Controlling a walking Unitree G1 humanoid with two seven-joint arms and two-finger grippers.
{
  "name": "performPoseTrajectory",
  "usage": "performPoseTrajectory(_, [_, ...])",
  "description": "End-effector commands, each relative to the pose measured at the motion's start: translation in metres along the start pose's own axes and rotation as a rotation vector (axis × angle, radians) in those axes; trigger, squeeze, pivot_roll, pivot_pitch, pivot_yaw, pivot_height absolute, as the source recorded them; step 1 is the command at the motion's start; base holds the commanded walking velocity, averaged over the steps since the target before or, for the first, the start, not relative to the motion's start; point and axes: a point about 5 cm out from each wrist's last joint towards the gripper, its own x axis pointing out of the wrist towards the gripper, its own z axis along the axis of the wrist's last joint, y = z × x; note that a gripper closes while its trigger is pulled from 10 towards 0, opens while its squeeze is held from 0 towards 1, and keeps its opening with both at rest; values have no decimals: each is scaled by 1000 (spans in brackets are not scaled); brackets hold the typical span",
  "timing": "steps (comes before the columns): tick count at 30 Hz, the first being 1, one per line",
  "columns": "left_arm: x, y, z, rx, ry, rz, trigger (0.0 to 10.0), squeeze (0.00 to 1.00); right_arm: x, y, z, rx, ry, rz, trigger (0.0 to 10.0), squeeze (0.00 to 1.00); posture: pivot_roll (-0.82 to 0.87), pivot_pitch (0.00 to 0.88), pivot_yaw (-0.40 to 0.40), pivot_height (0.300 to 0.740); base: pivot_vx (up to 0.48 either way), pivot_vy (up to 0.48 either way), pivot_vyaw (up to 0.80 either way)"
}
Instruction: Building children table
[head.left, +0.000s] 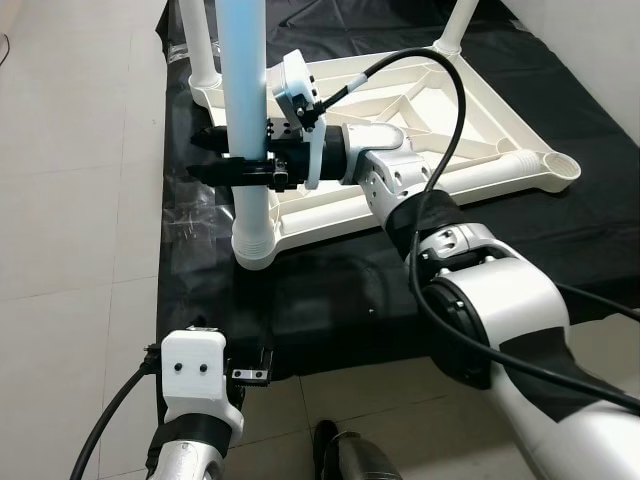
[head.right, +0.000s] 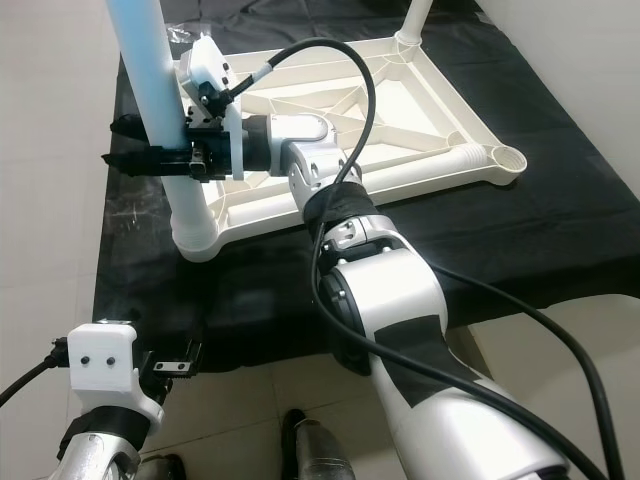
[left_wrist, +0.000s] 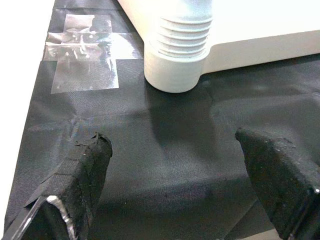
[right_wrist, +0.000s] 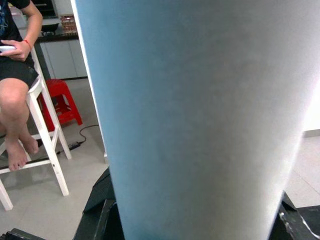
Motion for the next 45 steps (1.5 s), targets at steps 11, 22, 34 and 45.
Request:
performPoseTrajectory(11, [-1, -1, -3, 4, 17, 9, 10000, 0, 9, 6, -58, 203, 83, -198, 10000, 0, 44, 289, -142, 740, 0, 0, 0])
performPoseTrajectory(22, [-1, 0, -3, 9, 14, 8, 10000, 0, 1, -2, -64, 236, 49, -386, 10000, 0, 45, 282, -134, 740, 0, 0, 0])
performPoseTrajectory(34, [1, 1, -2, 11, 8, 6, 10000, 0, -29, -27, -66, 228, 15, -1071, 10000, 0, 46, 265, -125, 740, 0, 0, 0])
performPoseTrajectory(45, [2, 3, -3, 18, 6, 2, 10000, 0, -58, -26, -75, 189, 24, -1692, 10000, 0, 52, 257, -120, 740, 0, 0, 0])
